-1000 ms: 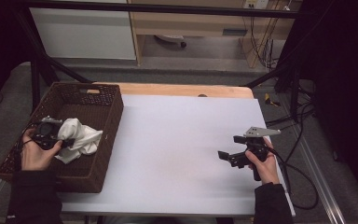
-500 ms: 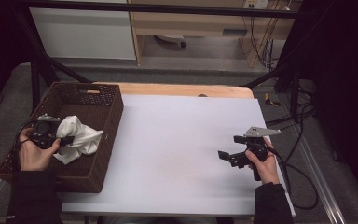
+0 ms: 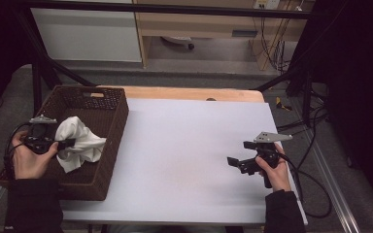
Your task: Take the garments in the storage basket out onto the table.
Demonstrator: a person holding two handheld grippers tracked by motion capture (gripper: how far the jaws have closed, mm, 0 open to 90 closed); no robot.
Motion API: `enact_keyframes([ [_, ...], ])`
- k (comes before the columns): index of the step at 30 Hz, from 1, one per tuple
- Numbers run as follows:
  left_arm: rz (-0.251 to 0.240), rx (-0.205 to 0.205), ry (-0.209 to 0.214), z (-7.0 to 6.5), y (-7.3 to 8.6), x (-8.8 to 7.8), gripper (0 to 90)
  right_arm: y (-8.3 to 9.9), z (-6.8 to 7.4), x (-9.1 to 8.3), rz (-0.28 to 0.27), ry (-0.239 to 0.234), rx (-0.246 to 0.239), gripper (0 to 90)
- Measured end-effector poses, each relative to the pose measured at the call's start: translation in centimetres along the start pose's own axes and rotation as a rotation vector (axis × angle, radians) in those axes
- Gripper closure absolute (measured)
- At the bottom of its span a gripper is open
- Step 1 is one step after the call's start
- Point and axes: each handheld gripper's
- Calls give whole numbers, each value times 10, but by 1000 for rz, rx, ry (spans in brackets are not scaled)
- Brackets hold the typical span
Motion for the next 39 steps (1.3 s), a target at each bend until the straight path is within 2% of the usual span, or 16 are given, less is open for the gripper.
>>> enact_keyframes([
  [8,-23,-7,29,0,0,-14,776,0,0,0,-2,-2,-2,7],
  [21,-31,15,78,-7,-17,-34,776,0,0,-2,-4,-5,2,7],
  [34,-38,42,97,-12,-33,-57,777,-1,0,-3,-8,-2,-1,6],
  [39,-27,59,100,-13,-38,-62,777,-1,1,-3,-6,-3,-1,7],
])
Point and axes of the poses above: each handheld gripper's, and its own axes: x roughly forward along the jaws, y roughly out of its underside, z roughly to its left, and after that the axes turned 4 degrees about x, right-handed
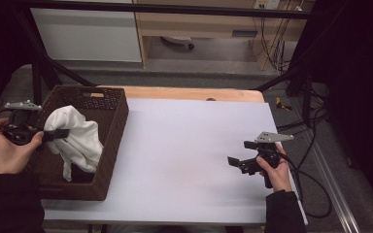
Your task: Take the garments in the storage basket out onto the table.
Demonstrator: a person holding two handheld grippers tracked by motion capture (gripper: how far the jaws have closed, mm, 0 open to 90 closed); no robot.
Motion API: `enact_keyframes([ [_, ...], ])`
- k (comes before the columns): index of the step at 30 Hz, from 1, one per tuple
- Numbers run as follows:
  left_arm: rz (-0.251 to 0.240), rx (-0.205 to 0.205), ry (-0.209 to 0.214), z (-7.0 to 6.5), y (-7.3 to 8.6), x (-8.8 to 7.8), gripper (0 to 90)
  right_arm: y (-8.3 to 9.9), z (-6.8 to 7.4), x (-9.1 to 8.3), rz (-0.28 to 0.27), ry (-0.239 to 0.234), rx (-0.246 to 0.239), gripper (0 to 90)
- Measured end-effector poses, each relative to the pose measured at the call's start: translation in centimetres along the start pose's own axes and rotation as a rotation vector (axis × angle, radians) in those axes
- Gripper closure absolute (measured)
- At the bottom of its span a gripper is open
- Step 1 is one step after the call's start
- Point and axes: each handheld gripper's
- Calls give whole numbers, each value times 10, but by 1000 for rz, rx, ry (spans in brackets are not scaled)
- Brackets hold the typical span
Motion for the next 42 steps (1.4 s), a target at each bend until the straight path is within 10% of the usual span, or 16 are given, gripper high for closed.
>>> enact_keyframes([
  [42,38,69,37,-12,-39,-37,777,0,0,0,1,0,-3,7],
])
Point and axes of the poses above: each handheld gripper's, and its own axes: x roughly forward along the jaws, y roughly out of its underside, z roughly to its left, and after that the axes turned 4 degrees about x, right-handed
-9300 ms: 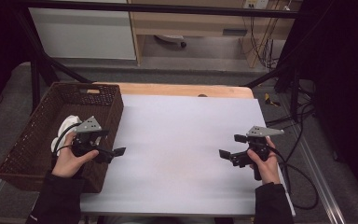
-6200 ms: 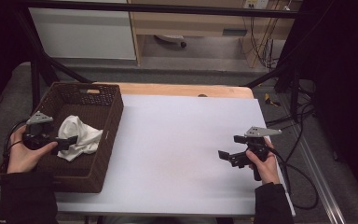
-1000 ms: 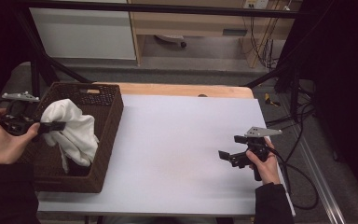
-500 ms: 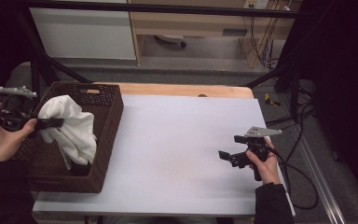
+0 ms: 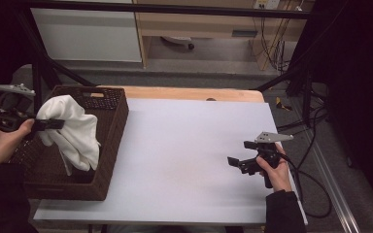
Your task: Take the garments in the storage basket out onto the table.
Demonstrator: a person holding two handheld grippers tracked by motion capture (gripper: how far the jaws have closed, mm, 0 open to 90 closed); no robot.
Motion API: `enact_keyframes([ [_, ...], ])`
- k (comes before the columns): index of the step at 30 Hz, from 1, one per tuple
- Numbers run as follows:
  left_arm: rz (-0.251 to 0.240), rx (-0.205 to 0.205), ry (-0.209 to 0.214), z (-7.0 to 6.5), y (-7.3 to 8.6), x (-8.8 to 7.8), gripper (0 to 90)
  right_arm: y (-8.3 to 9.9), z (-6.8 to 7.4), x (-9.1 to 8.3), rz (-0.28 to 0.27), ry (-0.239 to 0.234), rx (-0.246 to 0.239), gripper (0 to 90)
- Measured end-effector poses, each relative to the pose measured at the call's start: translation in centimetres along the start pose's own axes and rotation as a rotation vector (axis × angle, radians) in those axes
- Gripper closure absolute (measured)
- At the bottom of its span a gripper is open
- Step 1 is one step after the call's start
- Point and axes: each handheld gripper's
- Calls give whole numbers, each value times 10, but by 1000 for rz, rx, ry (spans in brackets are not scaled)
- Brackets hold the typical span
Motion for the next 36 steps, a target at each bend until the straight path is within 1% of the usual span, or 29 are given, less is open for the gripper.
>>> enact_keyframes([
  [3,8,12,-1,-2,-4,-3,777,0,0,0,0,-1,-2,7],
  [6,6,13,2,-3,-7,-5,777,0,0,0,-1,0,-1,7],
  [15,4,40,4,-11,-19,-11,777,0,0,0,-1,-2,-2,7],
  [25,16,59,3,-17,-32,-11,777,0,0,0,1,-1,-4,6],
  [30,13,64,11,-20,-39,-10,777,0,0,0,0,-1,-4,7],
  [36,4,79,17,-27,-46,-11,777,0,0,1,1,-1,-4,7],
])
Point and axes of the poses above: each handheld gripper's, and its own axes: x roughly forward along the jaws, y roughly out of its underside, z roughly to its left, and after that the axes turned 4 degrees about x, right-handed
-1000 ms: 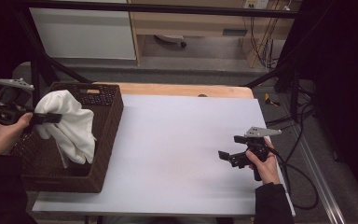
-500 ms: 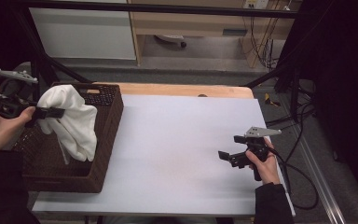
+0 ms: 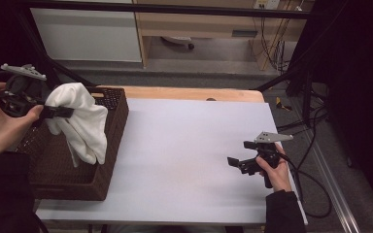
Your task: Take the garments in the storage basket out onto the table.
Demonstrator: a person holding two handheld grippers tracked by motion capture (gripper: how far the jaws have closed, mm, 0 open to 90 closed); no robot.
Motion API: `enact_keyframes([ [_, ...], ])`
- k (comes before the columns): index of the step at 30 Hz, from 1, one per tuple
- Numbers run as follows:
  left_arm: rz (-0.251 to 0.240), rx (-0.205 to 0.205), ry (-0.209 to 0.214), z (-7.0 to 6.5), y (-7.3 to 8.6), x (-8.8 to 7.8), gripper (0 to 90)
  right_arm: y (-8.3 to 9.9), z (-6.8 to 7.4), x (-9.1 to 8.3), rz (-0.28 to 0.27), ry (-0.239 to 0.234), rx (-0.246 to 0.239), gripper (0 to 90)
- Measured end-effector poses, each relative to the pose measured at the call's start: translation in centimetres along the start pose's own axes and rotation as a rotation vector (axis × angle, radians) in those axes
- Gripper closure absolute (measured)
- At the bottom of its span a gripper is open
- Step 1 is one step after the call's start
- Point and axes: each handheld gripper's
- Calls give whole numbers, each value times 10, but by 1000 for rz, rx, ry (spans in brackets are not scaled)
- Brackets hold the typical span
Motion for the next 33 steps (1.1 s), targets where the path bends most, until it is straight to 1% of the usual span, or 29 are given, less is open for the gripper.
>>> enact_keyframes([
  [6,-4,23,6,-7,-7,1,777,0,0,0,0,0,-2,7],
  [14,-17,36,10,-13,-16,1,777,0,0,0,3,0,0,7],
  [20,-14,49,20,-17,-22,4,777,0,0,0,0,-1,-1,7],
  [22,-13,58,16,-20,-25,5,778,0,0,0,2,0,-1,7],
  [23,-16,55,24,-21,-26,6,777,0,0,0,6,0,0,7],
  [29,-25,74,34,-30,-35,7,778,0,0,0,4,-1,-1,7],
  [33,-20,87,38,-35,-40,8,778,0,0,0,5,-1,-1,7],
])
Point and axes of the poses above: each handheld gripper's, and its own axes: x roughly forward along the jaws, y roughly out of its underside, z roughly to its left, and after that the axes turned 4 degrees about x, right-handed
